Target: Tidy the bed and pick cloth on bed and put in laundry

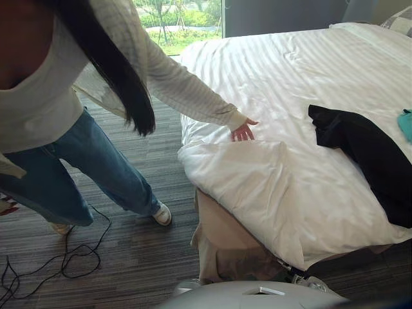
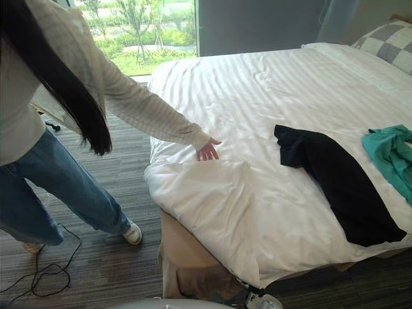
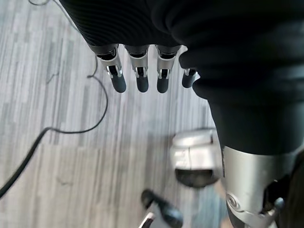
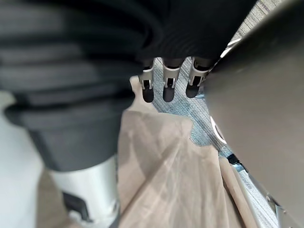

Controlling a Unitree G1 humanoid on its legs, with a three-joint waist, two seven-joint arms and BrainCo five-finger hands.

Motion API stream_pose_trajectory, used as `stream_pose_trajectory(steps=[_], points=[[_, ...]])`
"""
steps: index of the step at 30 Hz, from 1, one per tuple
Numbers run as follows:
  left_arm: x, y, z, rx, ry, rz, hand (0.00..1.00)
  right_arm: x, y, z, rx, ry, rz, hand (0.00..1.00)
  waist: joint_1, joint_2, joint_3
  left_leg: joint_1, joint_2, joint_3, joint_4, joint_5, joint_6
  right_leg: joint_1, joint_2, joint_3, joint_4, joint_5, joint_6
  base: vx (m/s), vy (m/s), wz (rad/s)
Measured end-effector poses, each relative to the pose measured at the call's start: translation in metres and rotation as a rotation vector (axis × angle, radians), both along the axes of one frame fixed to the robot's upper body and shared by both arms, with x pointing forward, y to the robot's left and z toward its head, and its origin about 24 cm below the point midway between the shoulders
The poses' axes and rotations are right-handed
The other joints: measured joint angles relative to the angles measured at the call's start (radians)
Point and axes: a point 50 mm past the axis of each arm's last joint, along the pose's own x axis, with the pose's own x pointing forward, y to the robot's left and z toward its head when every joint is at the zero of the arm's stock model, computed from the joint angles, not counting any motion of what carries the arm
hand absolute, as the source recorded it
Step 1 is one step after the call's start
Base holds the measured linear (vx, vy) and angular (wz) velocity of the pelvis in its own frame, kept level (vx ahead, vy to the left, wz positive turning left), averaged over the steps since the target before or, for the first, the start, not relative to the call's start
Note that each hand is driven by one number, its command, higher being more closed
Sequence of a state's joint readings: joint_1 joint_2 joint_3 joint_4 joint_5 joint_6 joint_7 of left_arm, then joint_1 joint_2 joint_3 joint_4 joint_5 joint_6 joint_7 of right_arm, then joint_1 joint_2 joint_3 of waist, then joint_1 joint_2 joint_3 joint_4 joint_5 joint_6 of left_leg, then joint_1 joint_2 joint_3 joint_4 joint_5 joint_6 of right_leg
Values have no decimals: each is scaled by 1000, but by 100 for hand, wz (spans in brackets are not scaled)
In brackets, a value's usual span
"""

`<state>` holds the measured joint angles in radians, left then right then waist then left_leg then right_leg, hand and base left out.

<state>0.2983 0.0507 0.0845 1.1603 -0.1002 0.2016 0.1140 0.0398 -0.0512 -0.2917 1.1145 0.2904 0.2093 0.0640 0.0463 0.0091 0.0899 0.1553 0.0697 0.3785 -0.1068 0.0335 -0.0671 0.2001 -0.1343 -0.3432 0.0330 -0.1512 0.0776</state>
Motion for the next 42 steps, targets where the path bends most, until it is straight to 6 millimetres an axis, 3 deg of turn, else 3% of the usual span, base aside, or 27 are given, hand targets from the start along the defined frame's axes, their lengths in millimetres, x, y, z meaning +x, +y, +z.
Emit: stream_pose_trajectory(steps=[4, 5, 9, 12, 20, 23, 26, 30, 36, 40, 42], points=[[0, 18, 3, 138, -21, 75, 0, 0, -1, 0, -1, -4, -14, 0, 1, 3, 3, 1, 0, 0, 0, 0, -1, 0, 0, 1, -2, 0, 0, 3, -1, 1], [11, 30, 5, 204, -97, 177, 0, 0, -2, 1, -2, -8, -15, 0, 2, 6, 6, -1, 0, -3, 0, 0, -1, 1, 0, -2, -2, 0, 0, -5, -5, 5], [108, 69, 29, 364, -564, 341, 0, 2, -6, 1, -11, -13, -11, 0, -2, 18, 12, 1, 0, -3, 0, 0, -1, 2, 0, -1, 2, 0, 0, -8, 1, 1], [147, 82, 47, 400, -762, 427, 0, 4, -6, 2, -13, -24, -9, 0, -27, 18, 13, 2, 0, 1, 0, -1, -1, 2, -1, 0, 1, 0, 0, -4, 5, -4], [151, 101, 64, 530, -876, 559, 0, 0, -5, 1, -12, -14, 1, 0, -22, -2, 26, 19, 2, 24, 0, -13, -8, 26, 3, 0, -24, 0, 0, 22, -5, -2], [177, 103, 86, 572, -1005, 410, 0, 2, -3, 2, -15, -23, 21, 0, -22, -1, 28, 19, 1, 27, 0, -14, -9, 26, 2, 0, -26, 0, 0, 28, -3, 0], [216, 100, 124, 644, -1202, 219, 0, 4, -3, 2, -19, -33, 29, 0, -24, 2, 27, 20, 2, 29, 0, -15, -10, 33, 2, 1, -26, 0, 0, 12, -5, 0], [264, 90, 193, 757, -1502, -34, 0, 4, -4, 3, -28, -47, 29, 0, -28, 4, 26, 37, 2, 52, 0, -15, -10, 40, 2, 17, -25, 0, 0, 6, -11, -11], [311, 62, 270, 779, -1819, -323, 0, -6, -7, 3, -31, -45, -13, 0, -44, 18, -13, 17, 16, 83, 0, -15, -12, 10, 0, 39, -8, 3, -5, -10, -2, -7], [328, 33, 285, 660, -1897, -535, 0, -22, -17, 2, -46, -19, -74, 0, -59, 29, -51, 5, 19, 121, 0, 5, -16, -17, -1, 75, 11, 9, -15, -7, 3, -11], [339, 2, 292, 566, -1923, -782, 0, -31, -19, 1, -48, -7, -94, 0, -71, 28, -58, 1, 28, 159, 0, 32, -15, -27, 6, 90, 20, 24, -35, -53, -21, -2]])
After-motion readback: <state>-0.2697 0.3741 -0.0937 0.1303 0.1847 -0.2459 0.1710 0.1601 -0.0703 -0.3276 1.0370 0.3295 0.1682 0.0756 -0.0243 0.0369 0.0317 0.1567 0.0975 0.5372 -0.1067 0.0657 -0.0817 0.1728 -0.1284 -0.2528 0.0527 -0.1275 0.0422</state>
